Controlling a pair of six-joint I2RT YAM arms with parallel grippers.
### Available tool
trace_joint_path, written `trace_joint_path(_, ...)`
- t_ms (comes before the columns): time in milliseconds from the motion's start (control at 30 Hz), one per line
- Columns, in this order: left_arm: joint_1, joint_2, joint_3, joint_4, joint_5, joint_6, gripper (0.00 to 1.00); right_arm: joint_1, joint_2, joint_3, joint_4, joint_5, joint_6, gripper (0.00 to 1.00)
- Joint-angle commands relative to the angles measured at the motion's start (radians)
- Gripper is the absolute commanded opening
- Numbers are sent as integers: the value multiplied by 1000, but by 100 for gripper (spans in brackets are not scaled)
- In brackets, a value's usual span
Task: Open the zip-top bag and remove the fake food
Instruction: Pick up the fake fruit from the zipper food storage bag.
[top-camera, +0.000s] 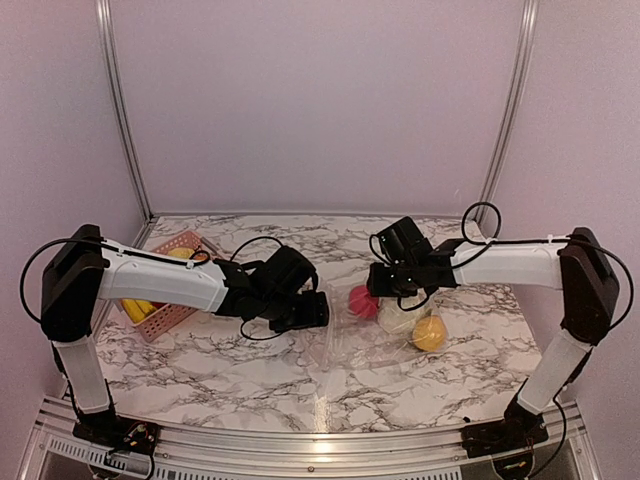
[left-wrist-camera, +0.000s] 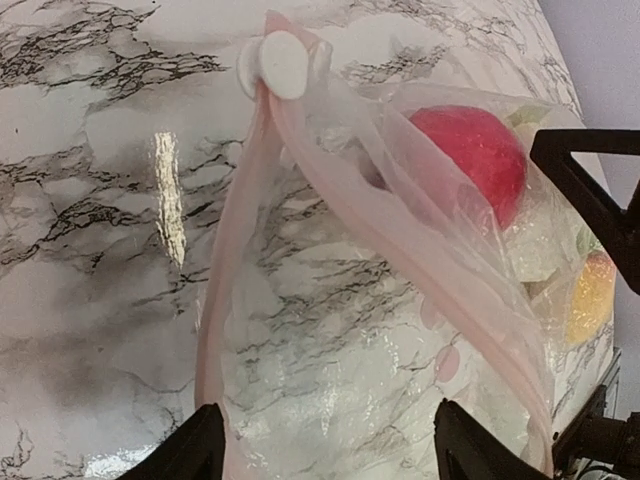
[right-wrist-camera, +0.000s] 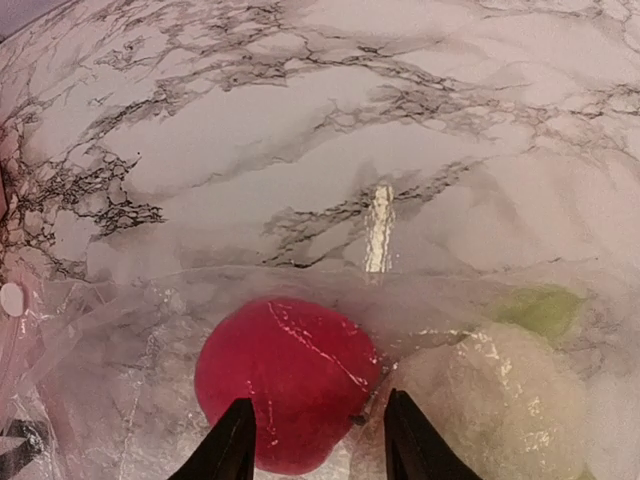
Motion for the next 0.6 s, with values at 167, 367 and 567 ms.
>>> trace_joint_path(167, -11, 18, 34, 23, 35, 7, 63, -29, 52, 34, 39, -19, -6, 40)
trace_joint_path(367, -15, 81, 54, 72, 78, -17, 57, -42, 98, 38, 55, -23, -3, 34)
trace_joint_path(567, -17, 124, 57, 128, 111, -43, 54, -43, 149, 40, 64, -54, 9, 25)
